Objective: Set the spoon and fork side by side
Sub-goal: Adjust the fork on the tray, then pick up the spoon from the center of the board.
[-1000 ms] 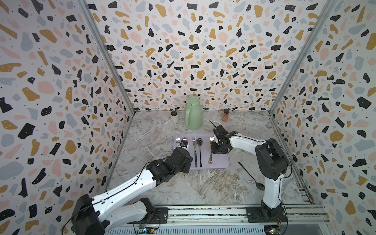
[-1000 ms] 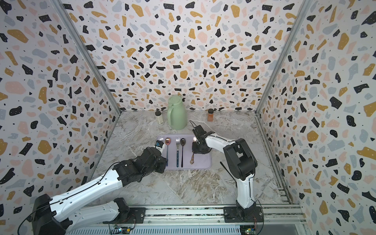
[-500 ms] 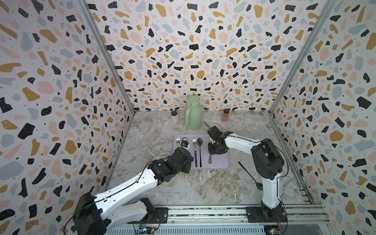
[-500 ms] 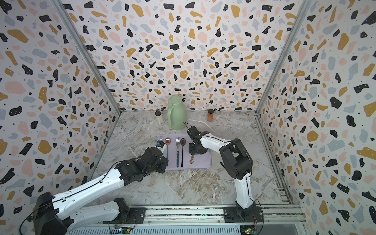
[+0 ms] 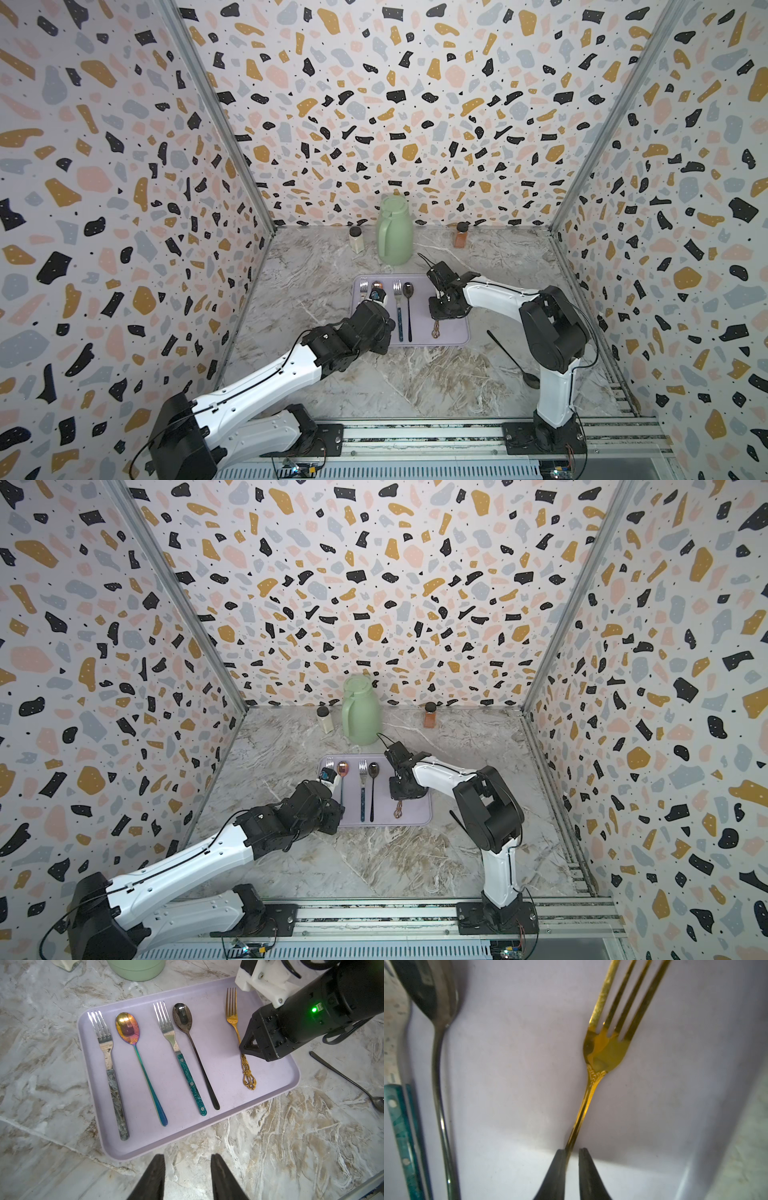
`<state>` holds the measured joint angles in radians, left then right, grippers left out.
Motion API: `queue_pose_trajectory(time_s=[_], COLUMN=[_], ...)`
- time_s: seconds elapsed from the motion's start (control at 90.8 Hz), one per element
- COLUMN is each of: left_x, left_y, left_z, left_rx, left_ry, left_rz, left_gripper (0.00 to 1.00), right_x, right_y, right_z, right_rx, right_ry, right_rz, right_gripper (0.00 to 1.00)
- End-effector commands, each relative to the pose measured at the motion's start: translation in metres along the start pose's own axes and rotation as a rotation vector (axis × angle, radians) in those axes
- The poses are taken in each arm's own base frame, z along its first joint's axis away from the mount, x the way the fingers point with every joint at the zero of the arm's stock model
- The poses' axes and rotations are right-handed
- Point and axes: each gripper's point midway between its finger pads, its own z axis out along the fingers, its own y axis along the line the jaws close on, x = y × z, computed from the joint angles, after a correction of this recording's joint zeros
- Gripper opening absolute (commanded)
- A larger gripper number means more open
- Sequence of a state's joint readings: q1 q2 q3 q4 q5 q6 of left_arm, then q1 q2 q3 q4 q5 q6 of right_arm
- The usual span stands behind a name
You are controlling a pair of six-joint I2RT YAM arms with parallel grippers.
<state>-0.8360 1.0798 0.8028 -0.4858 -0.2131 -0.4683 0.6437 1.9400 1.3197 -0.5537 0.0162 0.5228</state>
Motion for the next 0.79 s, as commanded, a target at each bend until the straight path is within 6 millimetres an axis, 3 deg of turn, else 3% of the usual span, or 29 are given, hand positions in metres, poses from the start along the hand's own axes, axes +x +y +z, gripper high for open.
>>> queue_pose_trajectory(time_s=[0.0, 0.154, 0.275, 0.396, 0.518, 0.683, 0.782], left_x=[-0.006, -0.015, -0.034, -0.049, -0.045, -0.033, -0.021], left_y=[-0.012, -0.034, -0.077, -0.138, -0.197, -0.241, -0.26], left_z=[0.004, 0.013, 0.025, 0.032, 0.053, 0.092, 0.114], left_rx=[0.05, 0.11, 0.218, 0.348, 0.483, 0.623, 0.654], left_ry=[0.0, 0.011, -0.003, -0.048, -0.074, 0.0, 0.049], left_rz=[-0.016, 0.031, 0.192, 0.459, 0.71, 0.886, 1.02], left_gripper=[0.39, 0.39, 0.4, 0.44, 0.44, 0.43, 0.41], right_x=[0.014, 0.005, -0.003, -0.004, 0.006, 0.026, 0.035], right_y=[-0.013, -0.008, -0.019, -0.052, -0.099, -0.148, -0.166], right_z=[-0.018, -0.052, -0.089, -0.121, -0.143, -0.163, -0.174], right_rx=[0.042, 0.0, -0.017, -0.028, 0.004, -0.016, -0.025], right_ry=[0.028, -0.036, -0.104, -0.155, -0.179, -0.205, -0.242], right_rz=[-0.034, -0.056, -0.044, 0.043, 0.166, 0.357, 0.44], right_gripper=[0.18, 0.21, 0.23, 0.25, 0.29, 0.3, 0.35])
